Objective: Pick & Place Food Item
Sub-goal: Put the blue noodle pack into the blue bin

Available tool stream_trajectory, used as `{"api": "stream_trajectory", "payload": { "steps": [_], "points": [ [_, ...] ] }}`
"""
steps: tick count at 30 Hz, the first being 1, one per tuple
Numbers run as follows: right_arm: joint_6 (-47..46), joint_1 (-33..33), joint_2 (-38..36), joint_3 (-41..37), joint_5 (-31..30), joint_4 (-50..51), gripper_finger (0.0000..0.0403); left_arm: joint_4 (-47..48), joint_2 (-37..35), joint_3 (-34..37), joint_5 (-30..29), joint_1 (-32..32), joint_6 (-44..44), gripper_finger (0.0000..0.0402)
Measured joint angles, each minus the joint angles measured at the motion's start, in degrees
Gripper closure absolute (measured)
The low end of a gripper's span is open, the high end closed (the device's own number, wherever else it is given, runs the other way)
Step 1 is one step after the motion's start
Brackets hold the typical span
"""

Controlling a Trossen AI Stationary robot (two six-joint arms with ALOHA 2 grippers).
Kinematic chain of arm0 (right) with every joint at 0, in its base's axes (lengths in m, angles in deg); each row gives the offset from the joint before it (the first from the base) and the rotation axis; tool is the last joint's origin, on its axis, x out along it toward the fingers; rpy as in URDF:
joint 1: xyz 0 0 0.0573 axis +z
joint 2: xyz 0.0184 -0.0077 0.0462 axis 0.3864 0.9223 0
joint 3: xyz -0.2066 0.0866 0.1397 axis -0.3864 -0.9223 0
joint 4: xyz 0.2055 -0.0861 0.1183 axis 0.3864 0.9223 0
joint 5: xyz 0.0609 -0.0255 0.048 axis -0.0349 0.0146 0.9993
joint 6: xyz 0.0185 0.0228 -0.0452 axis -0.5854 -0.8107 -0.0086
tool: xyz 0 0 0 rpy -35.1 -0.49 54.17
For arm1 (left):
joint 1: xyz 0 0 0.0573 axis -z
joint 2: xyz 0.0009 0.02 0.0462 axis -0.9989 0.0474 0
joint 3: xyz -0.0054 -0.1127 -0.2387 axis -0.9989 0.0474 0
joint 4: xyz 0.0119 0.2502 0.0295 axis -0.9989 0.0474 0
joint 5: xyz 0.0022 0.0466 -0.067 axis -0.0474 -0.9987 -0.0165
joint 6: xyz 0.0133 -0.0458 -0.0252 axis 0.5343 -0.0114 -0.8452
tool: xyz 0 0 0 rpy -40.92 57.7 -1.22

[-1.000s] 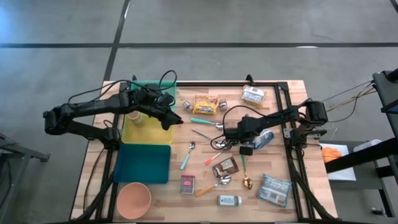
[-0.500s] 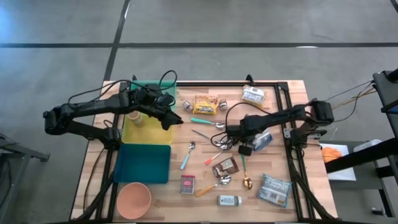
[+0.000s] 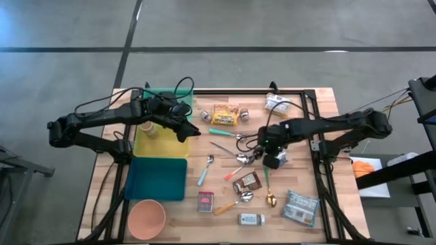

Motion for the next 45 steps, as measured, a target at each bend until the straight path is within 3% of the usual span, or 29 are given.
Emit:
{"api": "stream_trajectory", "payload": {
  "steps": [8,21,26,33,45],
  "points": [
    [0.7,0.0,-6.4,0.0,8.8,-5.0,0.0395,-2.9,0.0,0.0,0.0,0.9,1.3,0.0224],
    [0.2,0.0,-9.1,0.0,15.5,-13.5,0.0395,-12.2,0.1,0.0,-0.2,5.4,7.7,0.0224],
    [0.0,0.0,-9.1,0.1,17.3,-18.4,0.0395,-15.4,0.1,0.0,-4.1,7.6,11.2,0.0224],
    [-1.7,0.0,-9.7,0.2,19.9,-24.2,0.0395,-17.9,0.1,0.0,-4.3,9.1,12.3,0.0221],
    [-3.0,0.0,-9.7,3.7,21.5,-33.5,0.0395,-29.1,5.0,0.0,-4.1,12.1,12.0,0.0096]
  ]
}}
